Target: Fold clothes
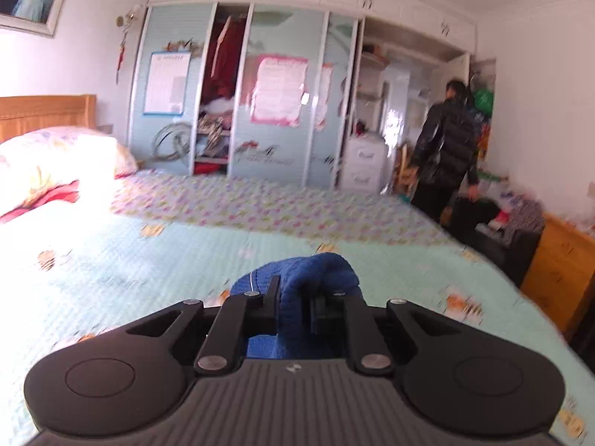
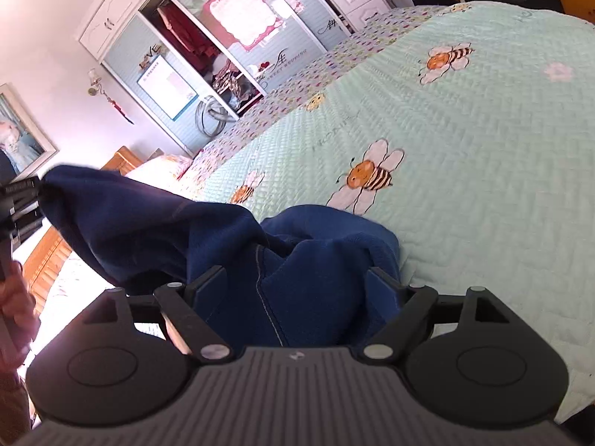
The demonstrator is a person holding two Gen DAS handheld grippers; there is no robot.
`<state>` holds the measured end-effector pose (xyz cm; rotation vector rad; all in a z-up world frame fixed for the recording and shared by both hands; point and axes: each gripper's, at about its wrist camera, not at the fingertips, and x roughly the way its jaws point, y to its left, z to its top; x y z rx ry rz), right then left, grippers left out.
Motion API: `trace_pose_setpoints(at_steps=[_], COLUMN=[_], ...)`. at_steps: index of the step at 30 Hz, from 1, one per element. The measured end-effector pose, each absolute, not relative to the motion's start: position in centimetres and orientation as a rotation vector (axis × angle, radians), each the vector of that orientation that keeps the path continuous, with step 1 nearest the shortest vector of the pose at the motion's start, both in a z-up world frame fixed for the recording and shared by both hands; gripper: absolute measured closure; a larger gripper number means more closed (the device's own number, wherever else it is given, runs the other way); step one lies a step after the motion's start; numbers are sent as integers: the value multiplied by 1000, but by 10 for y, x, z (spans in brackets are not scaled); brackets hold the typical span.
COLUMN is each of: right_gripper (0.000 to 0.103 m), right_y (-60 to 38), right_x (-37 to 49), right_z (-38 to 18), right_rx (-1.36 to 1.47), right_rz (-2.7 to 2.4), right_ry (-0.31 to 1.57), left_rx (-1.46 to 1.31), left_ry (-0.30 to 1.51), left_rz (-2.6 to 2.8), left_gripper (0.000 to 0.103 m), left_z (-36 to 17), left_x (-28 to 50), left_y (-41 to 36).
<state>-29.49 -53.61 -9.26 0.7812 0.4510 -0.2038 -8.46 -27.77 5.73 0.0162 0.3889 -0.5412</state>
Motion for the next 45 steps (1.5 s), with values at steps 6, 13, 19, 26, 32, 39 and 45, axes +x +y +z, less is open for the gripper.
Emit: trace_pose_setpoints(at_steps=[6, 13, 19, 26, 32, 39, 45], right_gripper=[21, 21, 21, 20, 58, 74, 69], right_y=[-519, -494, -462, -442, -448, -481, -486], right_x=[-287, -278, -256, -223, -230, -254, -257], right_z=[-106, -99, -79, -88, -113, -121, -132], right_rx=[752, 633, 471, 359, 331, 465, 531], right_rz=[-155, -112, -29, 17, -46, -105, -103], right_ry=[572, 617, 596, 635, 685, 679, 690], left_rx=[120, 79, 72, 306, 603, 822, 949], left_ry=[677, 715, 572, 448, 458, 306, 266], left_rz=[-406, -369, -404, -595, -706, -628, -616], left_gripper=[89, 81, 59, 43, 42, 42, 38], left_z=[-20, -29, 1, 0, -44, -73, -90], left_x=[-78, -80, -105, -127, -145, -154, -147], left_y=[-236, -201, -201, -243, -288, -306, -317])
